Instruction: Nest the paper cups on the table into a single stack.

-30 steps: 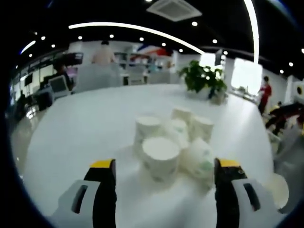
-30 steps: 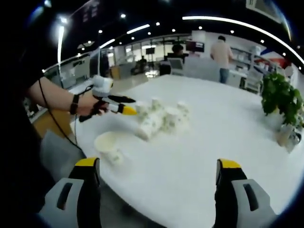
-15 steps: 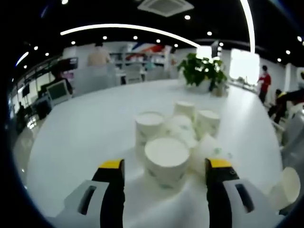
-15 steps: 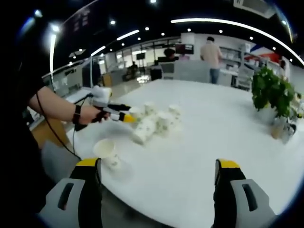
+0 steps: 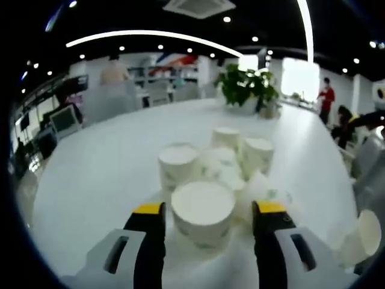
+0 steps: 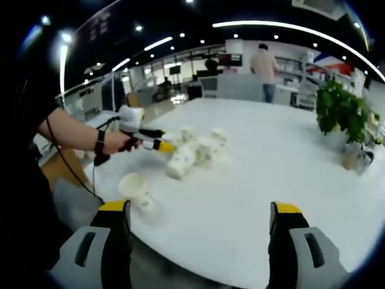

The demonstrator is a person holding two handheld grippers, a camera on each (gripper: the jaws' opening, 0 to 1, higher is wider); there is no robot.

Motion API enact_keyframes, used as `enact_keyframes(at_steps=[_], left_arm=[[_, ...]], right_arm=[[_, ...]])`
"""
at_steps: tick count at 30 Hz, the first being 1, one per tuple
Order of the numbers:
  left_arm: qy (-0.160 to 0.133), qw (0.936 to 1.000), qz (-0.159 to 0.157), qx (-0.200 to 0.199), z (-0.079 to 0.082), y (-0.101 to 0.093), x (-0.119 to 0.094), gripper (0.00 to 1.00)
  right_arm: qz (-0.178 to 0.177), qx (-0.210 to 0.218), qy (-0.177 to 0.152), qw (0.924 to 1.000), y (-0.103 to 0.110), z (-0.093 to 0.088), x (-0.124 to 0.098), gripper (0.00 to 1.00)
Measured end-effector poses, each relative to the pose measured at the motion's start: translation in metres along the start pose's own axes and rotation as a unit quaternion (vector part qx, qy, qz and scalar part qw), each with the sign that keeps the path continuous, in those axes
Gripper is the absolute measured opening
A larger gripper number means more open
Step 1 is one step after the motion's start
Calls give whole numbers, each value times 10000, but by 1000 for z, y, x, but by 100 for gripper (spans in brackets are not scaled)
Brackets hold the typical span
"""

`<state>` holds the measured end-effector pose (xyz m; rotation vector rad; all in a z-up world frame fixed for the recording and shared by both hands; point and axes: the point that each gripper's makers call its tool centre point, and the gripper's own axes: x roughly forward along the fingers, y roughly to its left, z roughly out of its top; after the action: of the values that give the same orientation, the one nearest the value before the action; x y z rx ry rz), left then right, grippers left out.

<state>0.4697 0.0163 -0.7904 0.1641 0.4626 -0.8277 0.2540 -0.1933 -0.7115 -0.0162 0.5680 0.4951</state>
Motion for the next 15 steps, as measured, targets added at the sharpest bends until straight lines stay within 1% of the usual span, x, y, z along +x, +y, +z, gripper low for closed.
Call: enact_keyframes(at_steps=[2, 7, 10, 15], left_arm=[[24, 10000, -50, -32, -2, -1, 2, 56], [16, 9999, -53, -93, -1, -1, 5, 54], [59, 9999, -38, -131, -2, 1, 7, 53], [79, 9999, -32, -86, -3, 2, 7, 46]], right_arm=[[20, 7, 7, 10000, 1, -2, 1, 92], [21, 71, 1, 10000, 1, -3, 5, 92], [36, 82, 1, 10000, 1, -3, 5, 92], [26, 70, 6, 10000, -1, -3, 3, 91]])
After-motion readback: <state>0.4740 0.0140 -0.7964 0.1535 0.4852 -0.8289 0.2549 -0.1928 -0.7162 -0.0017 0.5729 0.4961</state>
